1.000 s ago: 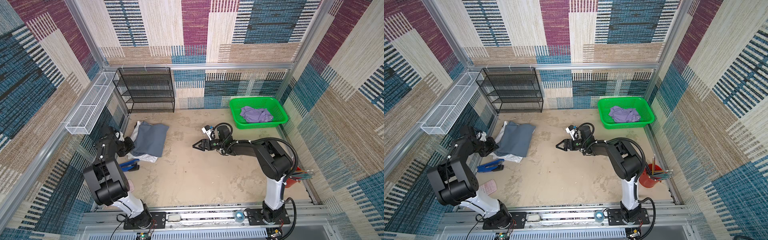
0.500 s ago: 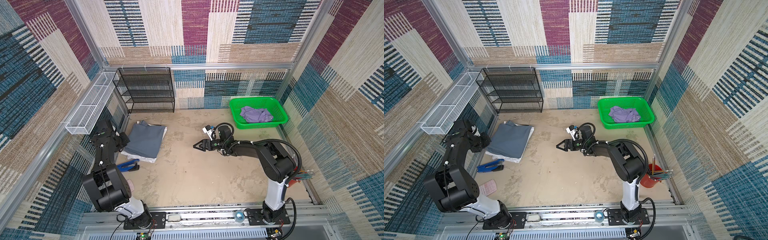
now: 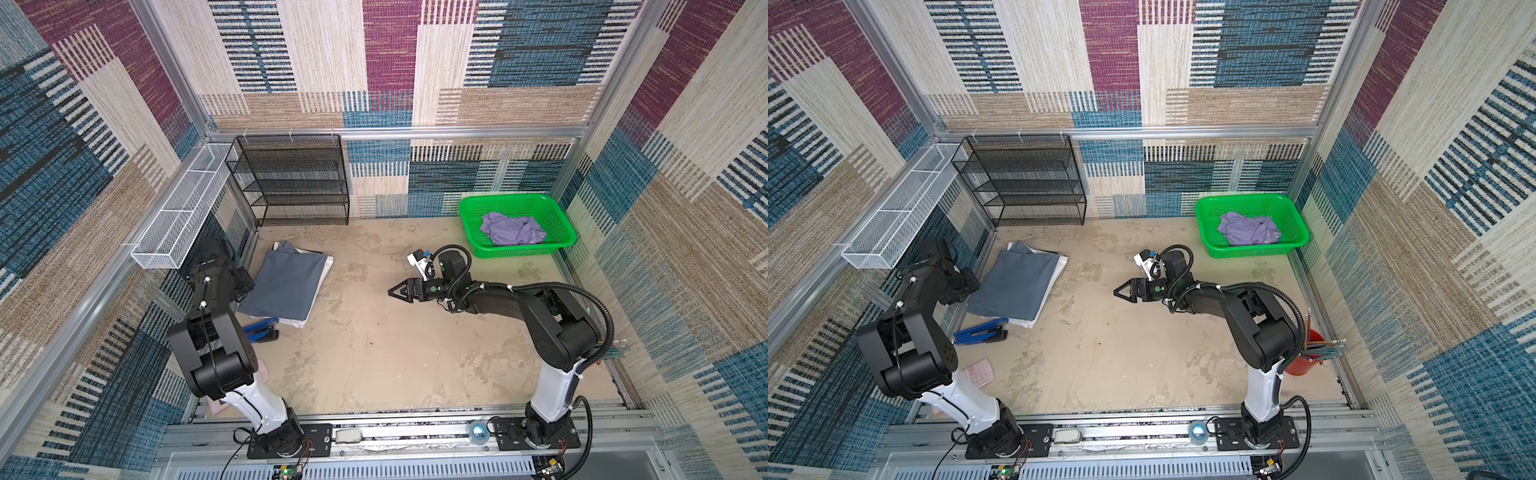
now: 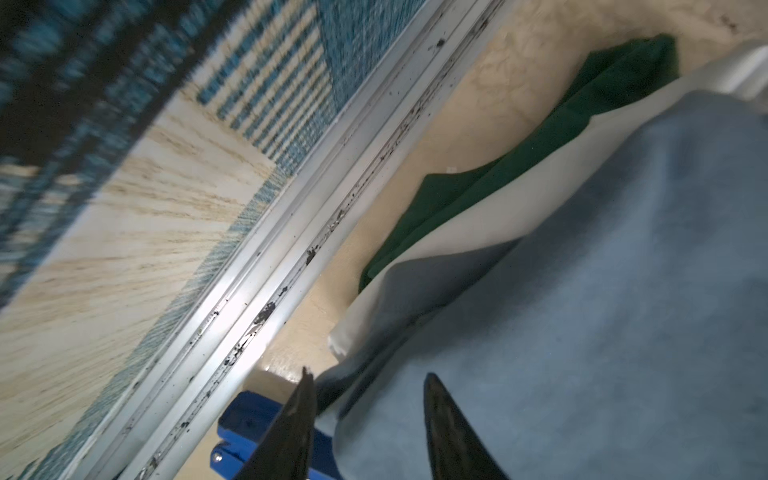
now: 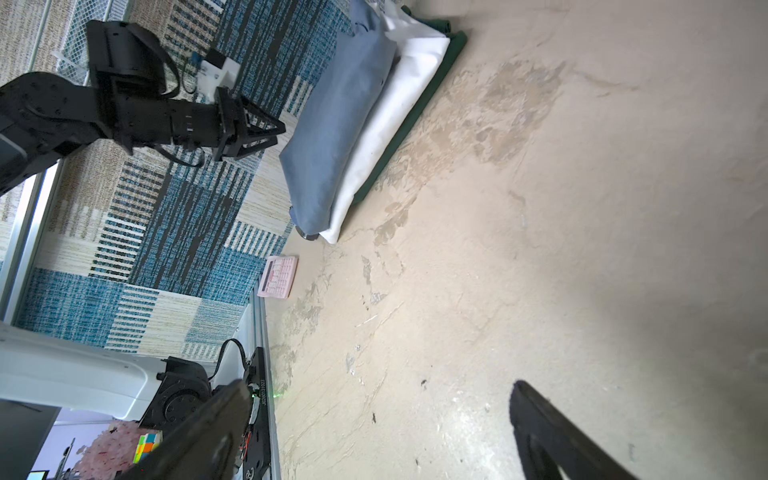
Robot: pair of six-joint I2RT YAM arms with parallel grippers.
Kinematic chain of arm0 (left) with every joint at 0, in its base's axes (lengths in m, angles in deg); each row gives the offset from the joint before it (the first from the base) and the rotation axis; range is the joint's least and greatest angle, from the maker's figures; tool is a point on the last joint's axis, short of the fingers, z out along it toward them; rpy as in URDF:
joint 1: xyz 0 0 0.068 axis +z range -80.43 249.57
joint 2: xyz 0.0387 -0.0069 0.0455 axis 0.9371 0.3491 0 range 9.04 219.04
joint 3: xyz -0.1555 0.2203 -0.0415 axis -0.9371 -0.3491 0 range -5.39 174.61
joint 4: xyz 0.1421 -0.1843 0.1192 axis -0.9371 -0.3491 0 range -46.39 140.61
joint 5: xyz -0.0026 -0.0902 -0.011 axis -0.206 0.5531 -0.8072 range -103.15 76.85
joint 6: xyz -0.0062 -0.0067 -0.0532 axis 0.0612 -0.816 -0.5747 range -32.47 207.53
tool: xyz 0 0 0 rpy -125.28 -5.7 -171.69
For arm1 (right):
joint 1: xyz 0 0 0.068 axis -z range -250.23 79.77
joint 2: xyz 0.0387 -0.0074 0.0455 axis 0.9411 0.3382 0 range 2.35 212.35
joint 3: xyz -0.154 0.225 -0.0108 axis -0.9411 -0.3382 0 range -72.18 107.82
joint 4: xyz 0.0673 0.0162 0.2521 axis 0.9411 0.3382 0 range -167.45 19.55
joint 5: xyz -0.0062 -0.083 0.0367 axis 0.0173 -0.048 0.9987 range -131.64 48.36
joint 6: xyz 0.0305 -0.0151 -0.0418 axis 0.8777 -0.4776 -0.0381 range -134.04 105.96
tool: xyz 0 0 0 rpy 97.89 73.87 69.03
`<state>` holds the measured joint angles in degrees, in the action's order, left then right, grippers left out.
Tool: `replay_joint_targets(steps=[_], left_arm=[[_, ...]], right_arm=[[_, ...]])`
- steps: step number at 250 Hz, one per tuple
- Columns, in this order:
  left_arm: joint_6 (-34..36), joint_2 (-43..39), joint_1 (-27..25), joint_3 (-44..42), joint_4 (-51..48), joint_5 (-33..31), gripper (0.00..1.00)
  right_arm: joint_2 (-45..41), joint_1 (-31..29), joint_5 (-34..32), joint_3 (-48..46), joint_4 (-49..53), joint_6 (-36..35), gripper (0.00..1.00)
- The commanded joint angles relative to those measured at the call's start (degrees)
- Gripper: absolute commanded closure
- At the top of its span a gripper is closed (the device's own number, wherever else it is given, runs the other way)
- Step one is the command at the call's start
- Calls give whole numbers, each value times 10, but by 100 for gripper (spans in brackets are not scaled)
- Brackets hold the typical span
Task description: Fold and stack the t-shirts
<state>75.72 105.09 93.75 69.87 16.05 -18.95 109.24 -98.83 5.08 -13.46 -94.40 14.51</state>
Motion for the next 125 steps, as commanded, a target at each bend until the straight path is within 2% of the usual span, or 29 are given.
replay_joint_targets(steps=[1,28,67,125], left_arm=[[16,-47,-40,-28,55,1,53],[8,-58,-92,-43,102,61,53],[-29,20,-138,12,117,195,54],[-50,113,-193,59,155,231,58]], right_arm=[[2,-6,-10,18,11,-8,1],[19,-14,-9,47,26,-13,1],[36,-22,-7,66,34,-12,1],[47,-22,-9,65,37,-10,1]])
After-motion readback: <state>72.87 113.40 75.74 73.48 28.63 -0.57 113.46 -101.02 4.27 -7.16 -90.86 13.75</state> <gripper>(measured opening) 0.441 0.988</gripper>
